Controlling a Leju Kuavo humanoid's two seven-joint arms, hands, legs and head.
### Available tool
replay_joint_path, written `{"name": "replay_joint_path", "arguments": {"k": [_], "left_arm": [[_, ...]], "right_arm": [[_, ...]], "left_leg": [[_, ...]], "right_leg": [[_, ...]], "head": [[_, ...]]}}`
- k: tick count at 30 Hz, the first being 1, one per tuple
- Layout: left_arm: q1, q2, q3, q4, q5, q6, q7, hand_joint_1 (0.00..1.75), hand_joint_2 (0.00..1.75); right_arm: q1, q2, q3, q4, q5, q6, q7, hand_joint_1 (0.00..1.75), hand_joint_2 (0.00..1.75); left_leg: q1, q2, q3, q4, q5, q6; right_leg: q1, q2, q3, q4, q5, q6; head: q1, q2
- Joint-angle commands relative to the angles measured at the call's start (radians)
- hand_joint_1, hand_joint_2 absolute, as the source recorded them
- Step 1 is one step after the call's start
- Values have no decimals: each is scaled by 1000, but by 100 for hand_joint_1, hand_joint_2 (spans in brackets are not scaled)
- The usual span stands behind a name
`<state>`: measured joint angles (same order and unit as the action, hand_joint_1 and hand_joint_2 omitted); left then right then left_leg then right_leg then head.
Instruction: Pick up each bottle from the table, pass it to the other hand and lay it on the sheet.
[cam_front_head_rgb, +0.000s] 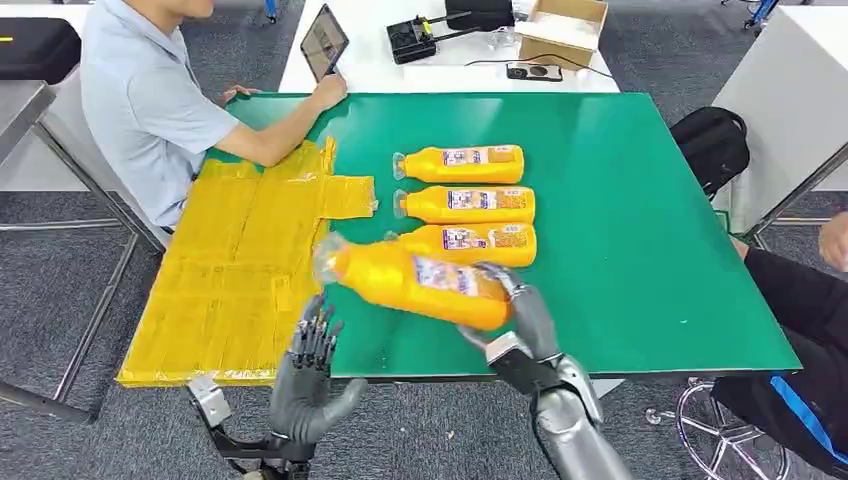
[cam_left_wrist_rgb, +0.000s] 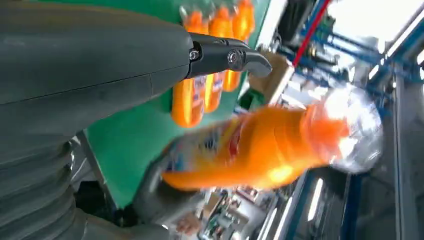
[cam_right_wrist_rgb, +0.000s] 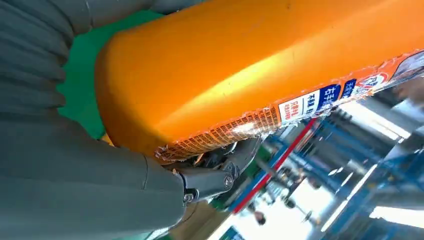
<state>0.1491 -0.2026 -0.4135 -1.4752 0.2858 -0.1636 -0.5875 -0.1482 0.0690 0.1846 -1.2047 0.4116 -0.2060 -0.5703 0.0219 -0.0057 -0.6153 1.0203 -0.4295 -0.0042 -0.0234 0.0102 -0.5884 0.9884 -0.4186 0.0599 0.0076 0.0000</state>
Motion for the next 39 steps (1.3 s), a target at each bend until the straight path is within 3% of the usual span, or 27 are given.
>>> {"name": "replay_joint_path", "arguments": {"k": [1, 3, 6, 14, 17, 22, 27, 35, 37, 39], "left_arm": [[-71, 32, -46, 71, -39, 0, 10, 0, 175], [-91, 24, -50, 83, -129, 58, -4, 0, 175], [-129, 5, -53, 136, -132, 20, 47, 0, 175], [-168, -33, -18, 123, -94, -27, 44, 0, 175], [-169, -38, -3, 102, -45, -50, 34, 0, 175], [-141, -34, 30, 0, -5, -25, -7, 0, 175], [-118, -41, 75, -61, -46, 117, -61, 0, 175], [-115, -47, 95, -59, -8, 143, -52, 3, 175], [-114, -46, 112, -55, 40, 144, -33, 169, 175], [-115, -40, 119, -47, 89, 117, -13, 175, 175]], "right_arm": [[-24, 40, 154, 43, 66, 9, -13, 175, 175], [-32, 75, 219, 87, 68, 16, -15, 175, 175], [-66, 90, 336, 155, 109, -17, -60, 175, 175], [-102, 142, 395, 232, 58, 1, -85, 175, 175], [-102, 125, 426, 261, 81, -8, -69, 175, 175], [-79, 108, 405, 303, 60, -25, -86, 175, 175], [-30, 98, 389, 278, 65, -25, -72, 175, 175], [-12, 96, 383, 282, 66, -24, -65, 175, 175], [0, 92, 384, 291, 78, -29, -61, 175, 175], [13, 88, 384, 297, 89, -38, -63, 175, 175]], "left_leg": [[0, 2, 3, -1, -1, 1], [0, 4, 5, -2, -1, 1], [0, 2, 3, -2, -1, 0], [0, 1, 3, -1, 0, 1], [0, 1, 2, -1, 0, 1], [1, 0, 4, -1, -1, 1], [1, -2, 2, -1, 0, 1], [1, -2, 1, -1, 0, 1], [1, -2, 2, -2, 0, 1], [1, -3, 2, -2, 0, 1]], "right_leg": [[1, 0, 3, -1, 0, -3], [1, 2, 3, -1, 0, -4], [1, 1, 2, -1, 0, -2], [1, 0, 2, -1, 0, -3], [1, 0, 1, -1, 0, -2], [1, -1, 4, -1, -1, -3], [1, -3, 1, -1, -2, -2], [1, -4, 0, -1, -1, -2], [1, -4, 2, -2, -1, -3], [2, -5, 2, -3, -2, -3]], "head": [[0, 0], [0, 0], [0, 0], [0, 0], [0, 0], [1, 0], [0, 0], [0, 0], [0, 0], [0, 0]]}}
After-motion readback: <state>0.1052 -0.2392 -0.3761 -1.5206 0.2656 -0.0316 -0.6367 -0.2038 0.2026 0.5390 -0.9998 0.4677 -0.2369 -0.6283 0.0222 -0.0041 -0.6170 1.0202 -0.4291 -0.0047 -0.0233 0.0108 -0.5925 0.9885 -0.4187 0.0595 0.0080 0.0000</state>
